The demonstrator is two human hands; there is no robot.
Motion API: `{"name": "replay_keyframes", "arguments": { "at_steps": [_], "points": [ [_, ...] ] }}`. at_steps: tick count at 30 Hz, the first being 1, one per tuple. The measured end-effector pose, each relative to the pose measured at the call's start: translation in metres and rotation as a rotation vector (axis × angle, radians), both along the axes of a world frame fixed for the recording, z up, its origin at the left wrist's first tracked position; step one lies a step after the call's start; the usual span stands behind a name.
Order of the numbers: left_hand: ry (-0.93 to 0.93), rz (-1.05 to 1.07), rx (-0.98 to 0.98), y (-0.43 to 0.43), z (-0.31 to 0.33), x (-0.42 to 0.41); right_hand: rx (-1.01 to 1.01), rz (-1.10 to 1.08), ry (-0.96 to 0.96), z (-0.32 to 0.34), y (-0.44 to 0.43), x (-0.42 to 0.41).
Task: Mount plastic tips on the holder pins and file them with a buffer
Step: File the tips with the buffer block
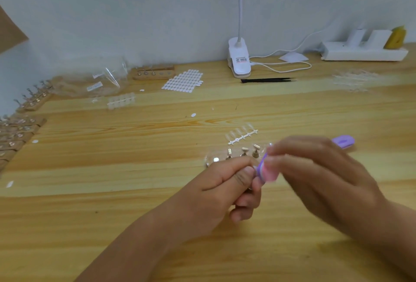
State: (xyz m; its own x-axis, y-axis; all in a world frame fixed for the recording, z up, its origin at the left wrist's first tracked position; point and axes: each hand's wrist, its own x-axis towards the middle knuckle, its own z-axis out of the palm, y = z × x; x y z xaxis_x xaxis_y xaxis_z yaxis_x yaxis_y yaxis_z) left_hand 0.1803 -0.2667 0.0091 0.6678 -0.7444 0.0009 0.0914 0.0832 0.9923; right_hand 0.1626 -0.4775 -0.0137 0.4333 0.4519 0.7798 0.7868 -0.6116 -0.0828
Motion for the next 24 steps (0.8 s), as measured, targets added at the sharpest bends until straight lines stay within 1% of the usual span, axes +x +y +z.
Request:
{"name": "replay_keyframes", "arguments": {
  "at_steps": [2,4,5,7,9,11,13,14,18,22,24],
  "points": [
    [0.003,0.008,-0.007,0.000,0.001,0.001,0.066,-0.044,0.018,0.004,-0.004,0.004],
    [-0.005,0.036,0.005,0.000,0.000,0.003,0.122,-0.012,0.021,0.004,0.002,0.000],
    [-0.016,0.044,0.015,0.000,0.000,0.003,0.115,0.012,0.009,0.001,0.007,-0.004],
    [-0.032,0.036,0.026,0.000,-0.001,0.003,0.031,0.015,-0.030,-0.004,0.012,-0.007],
    [-0.033,0.048,0.036,0.000,-0.001,0.003,0.007,-0.058,-0.029,-0.004,0.004,-0.001],
    [-0.051,0.121,0.069,0.001,-0.001,0.005,0.087,-0.165,0.004,-0.001,-0.004,0.008],
    [-0.073,0.199,0.096,0.001,-0.002,0.007,0.170,-0.215,0.036,0.001,-0.007,0.012],
    [-0.077,0.222,0.091,0.001,-0.003,0.007,0.181,-0.215,0.040,0.000,-0.006,0.012],
    [-0.131,0.258,0.045,0.001,-0.005,0.007,0.096,-0.159,0.016,0.000,0.001,0.005],
    [-0.235,0.376,0.048,0.003,-0.009,0.009,0.171,-0.082,0.026,0.005,0.012,-0.007],
    [-0.266,0.407,0.040,0.002,-0.010,0.009,0.090,-0.077,-0.003,0.003,0.017,-0.011]
  ]
}}
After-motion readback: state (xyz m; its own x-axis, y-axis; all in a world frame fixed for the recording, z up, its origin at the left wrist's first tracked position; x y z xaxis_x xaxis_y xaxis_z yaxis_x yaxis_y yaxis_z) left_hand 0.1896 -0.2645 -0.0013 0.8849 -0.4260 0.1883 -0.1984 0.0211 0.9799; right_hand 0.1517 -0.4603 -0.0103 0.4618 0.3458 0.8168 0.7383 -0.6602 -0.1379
